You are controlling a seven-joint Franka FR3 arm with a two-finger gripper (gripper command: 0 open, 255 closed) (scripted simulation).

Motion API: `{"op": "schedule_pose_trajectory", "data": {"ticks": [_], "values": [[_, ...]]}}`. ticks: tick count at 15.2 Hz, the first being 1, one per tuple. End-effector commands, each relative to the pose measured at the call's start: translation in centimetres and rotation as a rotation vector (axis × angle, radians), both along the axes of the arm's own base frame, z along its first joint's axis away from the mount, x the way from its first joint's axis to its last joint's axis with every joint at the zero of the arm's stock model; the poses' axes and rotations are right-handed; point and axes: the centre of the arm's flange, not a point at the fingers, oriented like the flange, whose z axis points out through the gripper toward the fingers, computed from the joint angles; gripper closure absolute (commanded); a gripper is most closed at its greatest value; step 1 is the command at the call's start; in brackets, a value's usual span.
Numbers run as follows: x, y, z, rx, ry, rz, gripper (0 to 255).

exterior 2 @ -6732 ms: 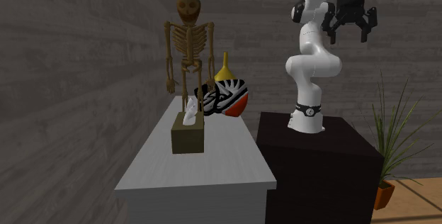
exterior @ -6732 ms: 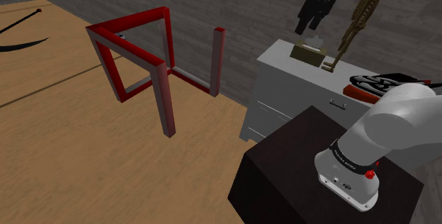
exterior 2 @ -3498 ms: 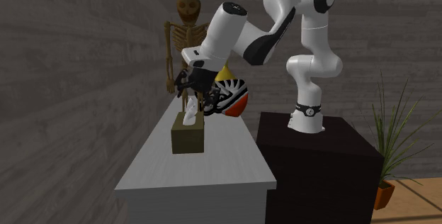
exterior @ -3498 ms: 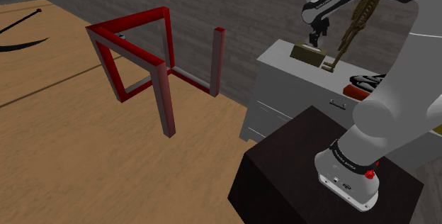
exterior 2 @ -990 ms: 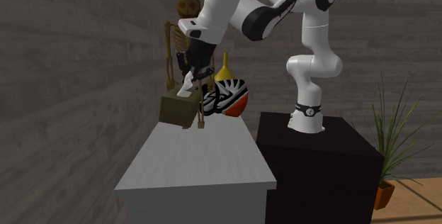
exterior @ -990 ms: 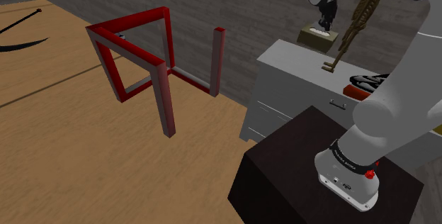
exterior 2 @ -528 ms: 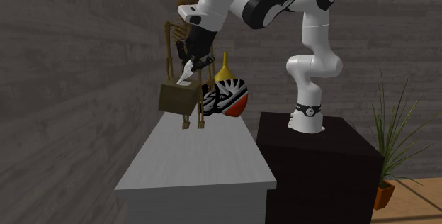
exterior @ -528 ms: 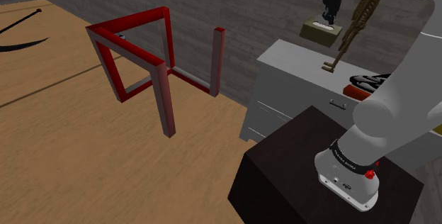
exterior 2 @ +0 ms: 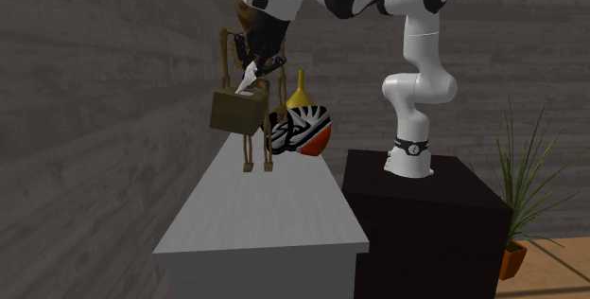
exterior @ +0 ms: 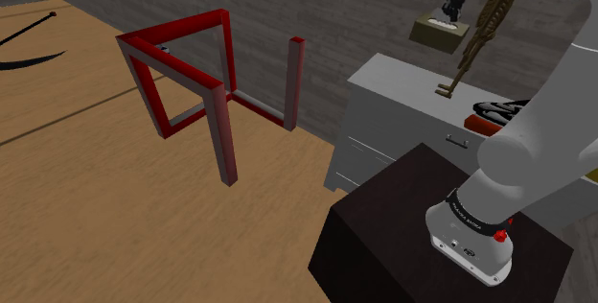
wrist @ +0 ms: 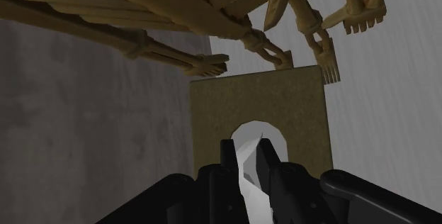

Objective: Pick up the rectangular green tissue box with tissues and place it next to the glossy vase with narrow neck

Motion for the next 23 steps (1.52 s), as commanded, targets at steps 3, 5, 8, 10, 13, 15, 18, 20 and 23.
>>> {"op": "schedule_pose_trajectory", "data": {"ticks": [3,5,8,10,13,15,18,20,23], "values": [[0.1,-0.1,2.1,0.0,0.0,0.0,255],[0.1,-0.1,3.1,0.0,0.0,0.0,255],[0.1,-0.1,4.7,0.0,0.0,0.0,255],[0.1,-0.1,5.8,0.0,0.0,0.0,255],[0.1,-0.1,7.3,0.0,0.0,0.0,255],[0.1,-0.1,8.4,0.0,0.0,0.0,255],[0.1,-0.1,10.0,0.0,0.0,0.0,255],[0.1,-0.1,11.0,0.0,0.0,0.0,255],[0.1,-0.1,12.6,0.0,0.0,0.0,255]]}}
